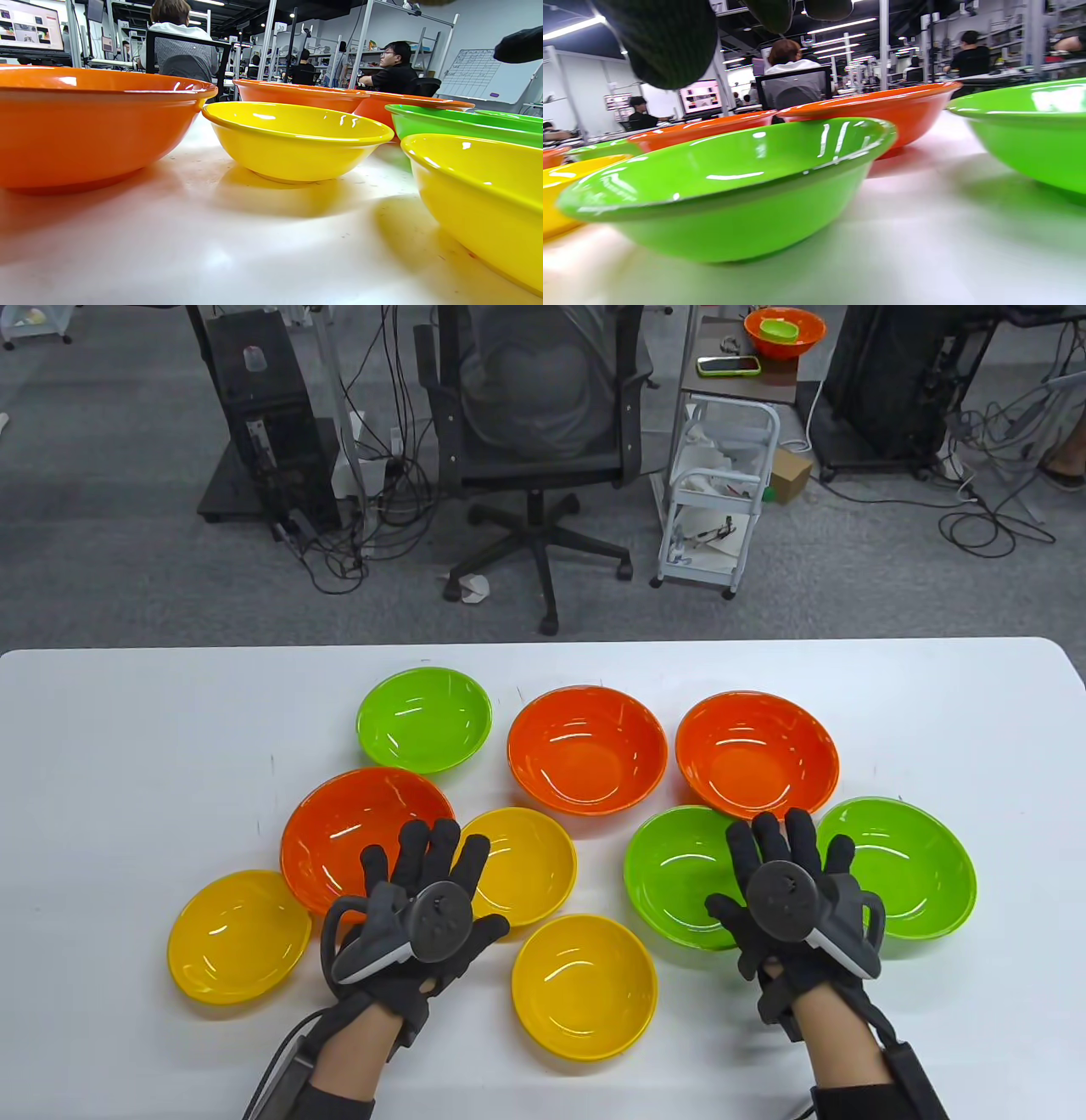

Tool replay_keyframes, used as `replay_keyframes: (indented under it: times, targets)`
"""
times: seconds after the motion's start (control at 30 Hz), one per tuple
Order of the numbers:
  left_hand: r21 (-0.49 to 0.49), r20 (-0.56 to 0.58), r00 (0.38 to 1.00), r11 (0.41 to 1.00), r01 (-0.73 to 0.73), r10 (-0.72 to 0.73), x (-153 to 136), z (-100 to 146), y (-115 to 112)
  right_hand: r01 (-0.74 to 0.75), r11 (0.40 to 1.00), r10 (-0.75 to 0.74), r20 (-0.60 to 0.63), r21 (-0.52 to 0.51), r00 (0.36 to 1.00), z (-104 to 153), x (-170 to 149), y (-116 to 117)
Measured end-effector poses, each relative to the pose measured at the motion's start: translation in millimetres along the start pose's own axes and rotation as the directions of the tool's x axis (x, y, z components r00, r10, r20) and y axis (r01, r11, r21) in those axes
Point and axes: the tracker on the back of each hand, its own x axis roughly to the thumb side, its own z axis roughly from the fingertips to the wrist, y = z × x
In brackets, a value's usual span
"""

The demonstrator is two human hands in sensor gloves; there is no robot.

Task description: Nest bowls by size, largest on bottom, smallest on top

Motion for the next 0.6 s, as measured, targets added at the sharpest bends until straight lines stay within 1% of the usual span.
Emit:
replay_keyframes:
  times: [0.13, 0.3, 0.47, 0.6]
  targets:
    - [0.013, -0.009, 1.000, 1.000, 0.003, -0.003, -1.0, 1.1, 2.1, 0.030, 0.999, -0.031, -0.076, -0.019, 0.997, 1.9, -18.6, -10.5]
    - [0.006, -0.008, 1.000, 1.000, 0.006, -0.006, -0.8, 0.6, 1.1, 0.067, 0.998, -0.063, -0.218, 0.010, 0.974, 5.0, -51.9, -16.3]
    - [0.005, -0.006, 1.000, 1.000, 0.000, 0.000, -0.7, 0.5, 1.0, 0.098, 0.992, -0.065, -0.340, 0.082, 0.938, 2.8, -84.6, -7.7]
    - [0.000, -0.005, 1.000, 1.000, -0.009, 0.009, -1.4, 0.2, 0.3, 0.121, 0.980, -0.048, -0.401, 0.160, 0.915, 0.6, -96.9, 3.9]
